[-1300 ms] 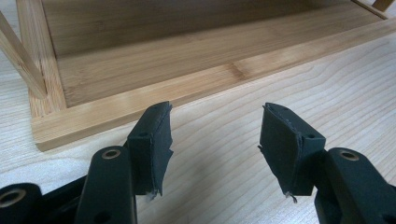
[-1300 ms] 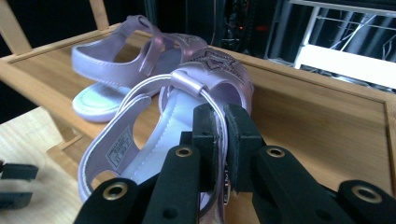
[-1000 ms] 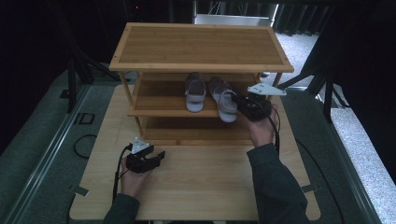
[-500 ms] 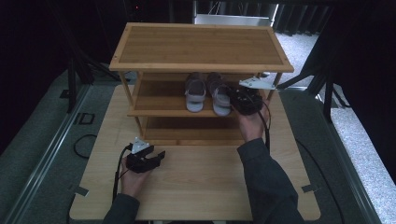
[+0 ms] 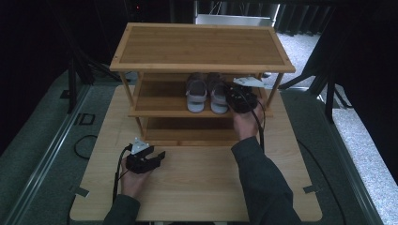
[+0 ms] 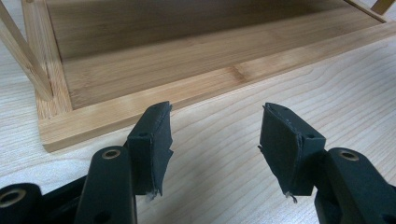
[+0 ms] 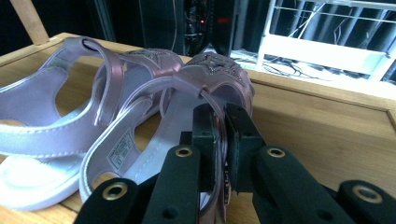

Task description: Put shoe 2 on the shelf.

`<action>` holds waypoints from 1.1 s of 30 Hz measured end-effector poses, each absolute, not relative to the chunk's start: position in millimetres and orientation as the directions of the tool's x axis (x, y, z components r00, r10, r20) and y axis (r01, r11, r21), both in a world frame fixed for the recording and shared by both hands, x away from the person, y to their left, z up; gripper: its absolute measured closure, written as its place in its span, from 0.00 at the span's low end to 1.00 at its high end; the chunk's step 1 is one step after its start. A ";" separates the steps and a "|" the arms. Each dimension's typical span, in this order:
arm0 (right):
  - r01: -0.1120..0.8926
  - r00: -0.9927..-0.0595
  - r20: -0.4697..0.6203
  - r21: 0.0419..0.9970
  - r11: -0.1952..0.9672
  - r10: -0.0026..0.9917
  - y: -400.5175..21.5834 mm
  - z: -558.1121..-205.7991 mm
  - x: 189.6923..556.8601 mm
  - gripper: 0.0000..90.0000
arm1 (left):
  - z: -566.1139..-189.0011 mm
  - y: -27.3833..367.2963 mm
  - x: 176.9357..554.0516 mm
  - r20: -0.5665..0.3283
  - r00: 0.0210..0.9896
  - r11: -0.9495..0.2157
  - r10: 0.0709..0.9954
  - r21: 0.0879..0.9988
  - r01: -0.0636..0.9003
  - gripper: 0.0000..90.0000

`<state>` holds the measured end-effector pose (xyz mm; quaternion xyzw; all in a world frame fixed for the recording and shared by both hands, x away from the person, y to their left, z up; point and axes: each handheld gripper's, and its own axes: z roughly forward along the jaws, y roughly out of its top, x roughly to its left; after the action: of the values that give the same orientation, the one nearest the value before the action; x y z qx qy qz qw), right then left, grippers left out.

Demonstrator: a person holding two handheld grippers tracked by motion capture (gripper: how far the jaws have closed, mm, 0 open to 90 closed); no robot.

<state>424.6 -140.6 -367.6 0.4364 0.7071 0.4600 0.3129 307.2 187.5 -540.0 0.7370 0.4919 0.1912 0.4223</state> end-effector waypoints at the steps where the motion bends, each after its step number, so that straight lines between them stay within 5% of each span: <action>1: 0.338 -0.417 -0.037 0.921 0.192 0.908 -139.4 -367.5 425.0 0.92 | -540.0 187.5 307.1 -0.133 0.443 -0.160 0.887 0.811 0.564 0.49; 26: 0.374 -0.439 0.042 0.917 0.140 0.898 -130.0 -367.9 430.3 0.86 | -540.0 188.0 307.4 -0.136 0.443 -0.157 0.886 0.811 0.563 0.49; 33: 0.346 -0.475 0.088 0.933 0.094 0.876 -137.8 -368.2 420.7 0.67 | -539.5 189.0 307.1 -0.139 0.440 -0.152 0.887 0.811 0.564 0.49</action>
<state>420.7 -137.8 -368.2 0.4415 0.6921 0.5082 0.2605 307.1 189.0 -539.5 0.7348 0.4938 0.1903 0.4243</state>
